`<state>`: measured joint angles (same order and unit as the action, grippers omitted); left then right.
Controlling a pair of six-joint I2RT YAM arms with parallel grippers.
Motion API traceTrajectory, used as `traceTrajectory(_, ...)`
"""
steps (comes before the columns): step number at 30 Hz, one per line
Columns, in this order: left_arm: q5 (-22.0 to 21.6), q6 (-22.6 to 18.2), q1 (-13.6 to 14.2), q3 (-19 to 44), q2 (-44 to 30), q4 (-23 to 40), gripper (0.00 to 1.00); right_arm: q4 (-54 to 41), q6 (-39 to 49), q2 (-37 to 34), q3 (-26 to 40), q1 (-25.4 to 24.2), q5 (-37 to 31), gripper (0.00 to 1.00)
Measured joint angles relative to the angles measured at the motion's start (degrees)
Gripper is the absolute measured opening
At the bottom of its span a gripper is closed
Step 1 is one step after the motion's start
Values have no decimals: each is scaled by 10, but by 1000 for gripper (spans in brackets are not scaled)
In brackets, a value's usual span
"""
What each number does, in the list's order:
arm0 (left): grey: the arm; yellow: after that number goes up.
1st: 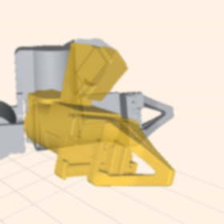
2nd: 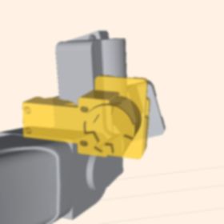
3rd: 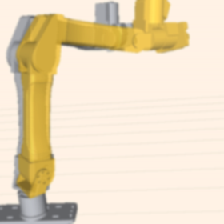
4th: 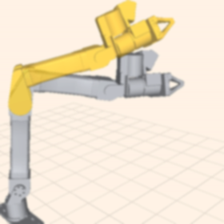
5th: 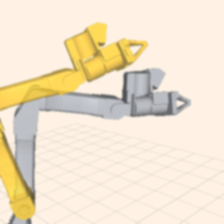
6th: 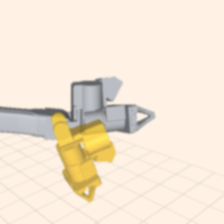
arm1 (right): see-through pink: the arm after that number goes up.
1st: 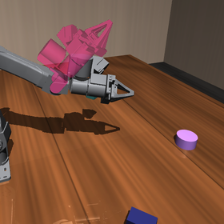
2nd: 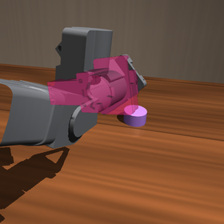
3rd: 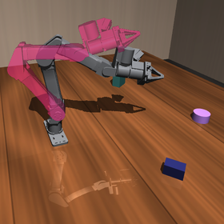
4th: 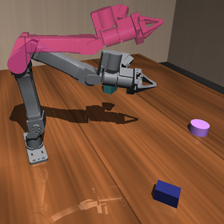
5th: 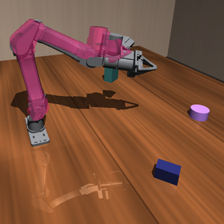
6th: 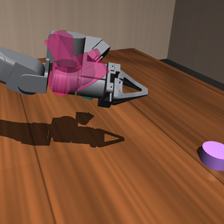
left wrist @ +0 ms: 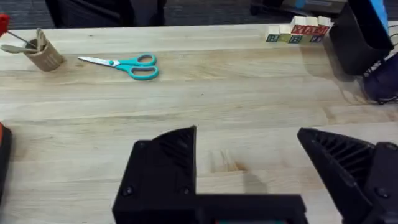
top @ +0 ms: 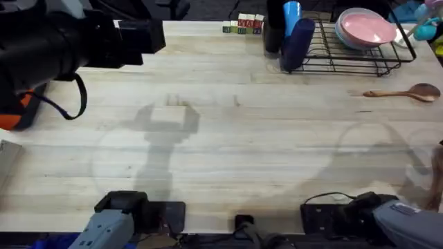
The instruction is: Pick up the spoon on the table one by one and put them onto the rack
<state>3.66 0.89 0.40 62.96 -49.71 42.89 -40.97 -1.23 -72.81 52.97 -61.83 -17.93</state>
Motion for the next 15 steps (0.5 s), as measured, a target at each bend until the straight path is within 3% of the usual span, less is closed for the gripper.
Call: traceTrajectory(15, 0, 0, 0, 0, 0, 0, 993, 45, 4, -75, -9, -6, 36, 996)
